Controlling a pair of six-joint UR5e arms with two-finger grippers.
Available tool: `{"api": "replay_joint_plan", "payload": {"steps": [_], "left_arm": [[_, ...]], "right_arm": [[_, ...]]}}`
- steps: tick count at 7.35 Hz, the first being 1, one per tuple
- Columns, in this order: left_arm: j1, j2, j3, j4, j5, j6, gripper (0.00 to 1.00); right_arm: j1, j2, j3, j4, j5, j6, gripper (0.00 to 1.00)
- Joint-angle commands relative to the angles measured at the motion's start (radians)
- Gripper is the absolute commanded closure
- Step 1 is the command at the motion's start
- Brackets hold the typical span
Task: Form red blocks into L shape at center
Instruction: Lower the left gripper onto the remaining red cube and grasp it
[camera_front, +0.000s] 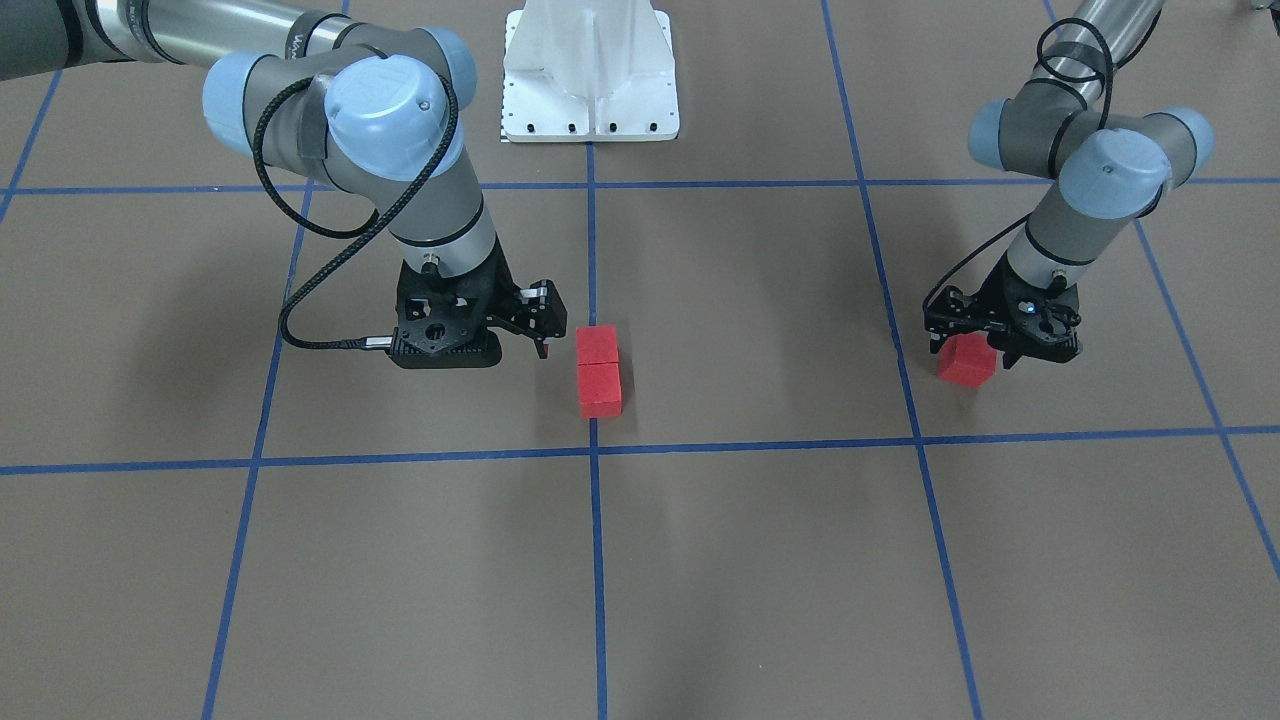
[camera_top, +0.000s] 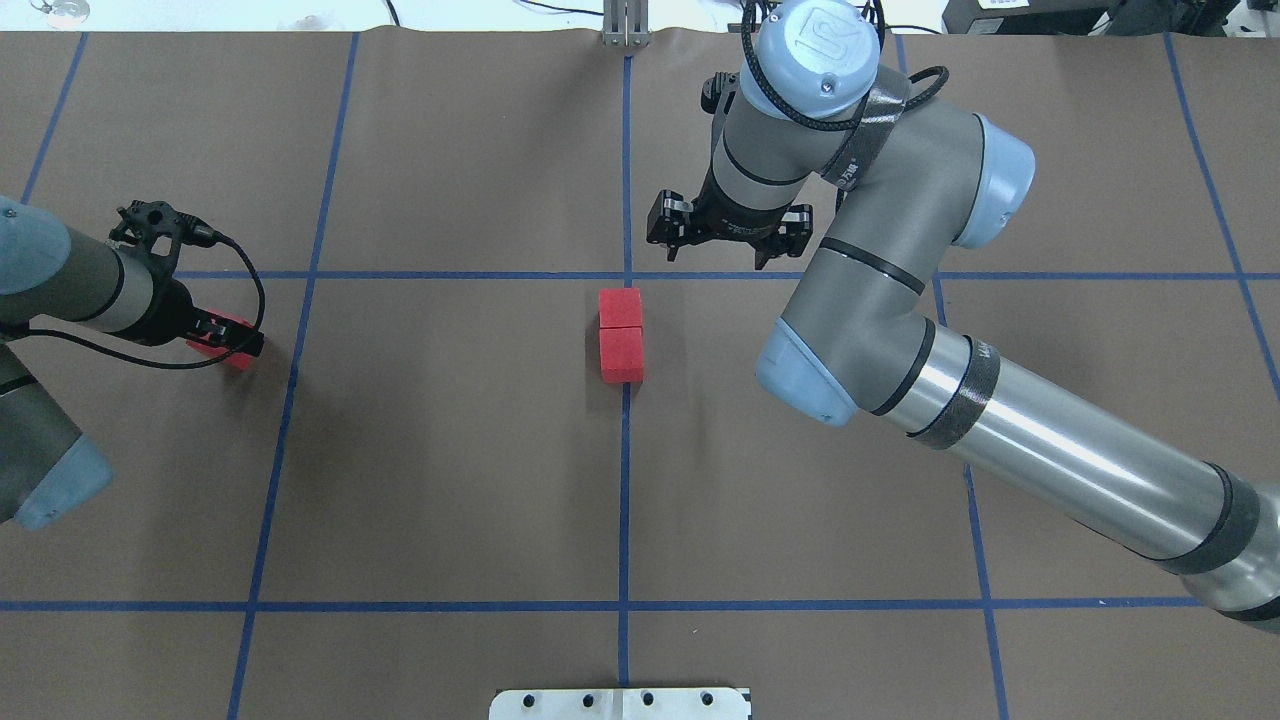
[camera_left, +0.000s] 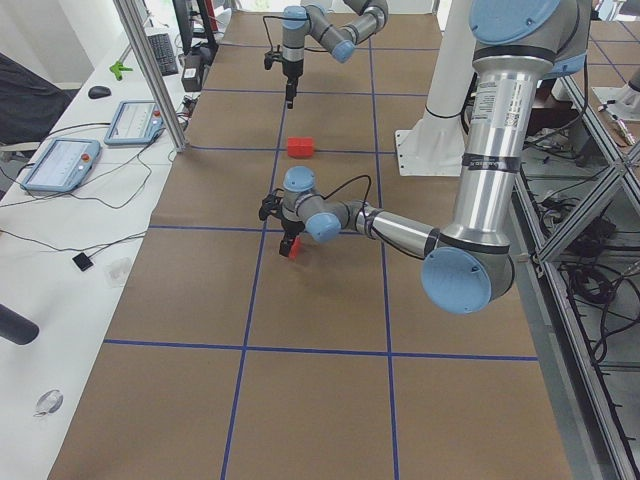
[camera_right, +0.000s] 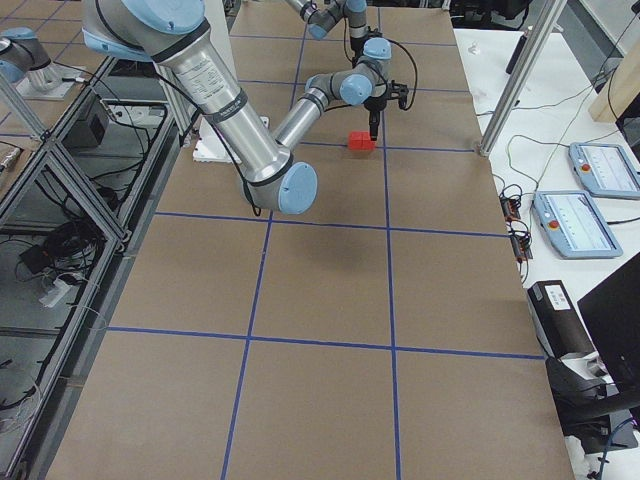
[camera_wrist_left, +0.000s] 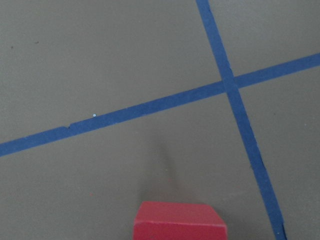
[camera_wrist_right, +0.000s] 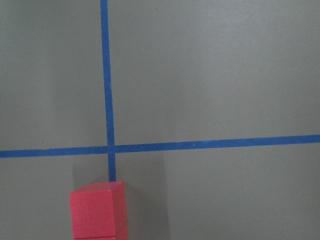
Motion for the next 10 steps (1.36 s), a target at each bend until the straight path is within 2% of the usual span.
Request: {"api": "replay_joint_plan", "payload": {"steps": [1,2,3,5,6,7,8,10], "left_arm": [[0.001,-0.009,0.015,-0.001,0.0,0.003,0.01],[0.001,-0.017,0.018,-0.001,0.0,0.003,0.06],[0.001,-0.018,0.018,-0.001,0.0,0.003,0.15],[0.001,-0.018,0.018,-0.001,0.0,0.003,0.38],[0.001,-0.024,0.017,0.0,-0.002,-0.004,0.6],[-0.001,-0.024,0.003,0.002,0.0,-0.014,0.88],[-0.001,-0.024,0.0,0.003,0.0,-0.017,1.0],[-0.012,-0.066,-0.005,0.035,-0.008,-0.018,1.0]], "right_arm": [[0.0,-0.003,0.0,0.0,0.0,0.0,0.01],[0.0,-0.009,0.0,0.002,0.0,0.0,0.01],[0.0,-0.011,0.0,0.002,0.0,0.0,0.01],[0.0,-0.023,-0.003,0.021,-0.002,0.0,0.01],[0.0,-0.023,-0.005,0.023,-0.002,0.0,0.01],[0.0,-0.023,-0.005,0.023,-0.002,0.0,0.01],[0.0,-0.021,-0.003,0.025,-0.002,0.0,0.01],[-0.002,-0.024,-0.003,0.043,-0.002,0.0,0.01]]}}
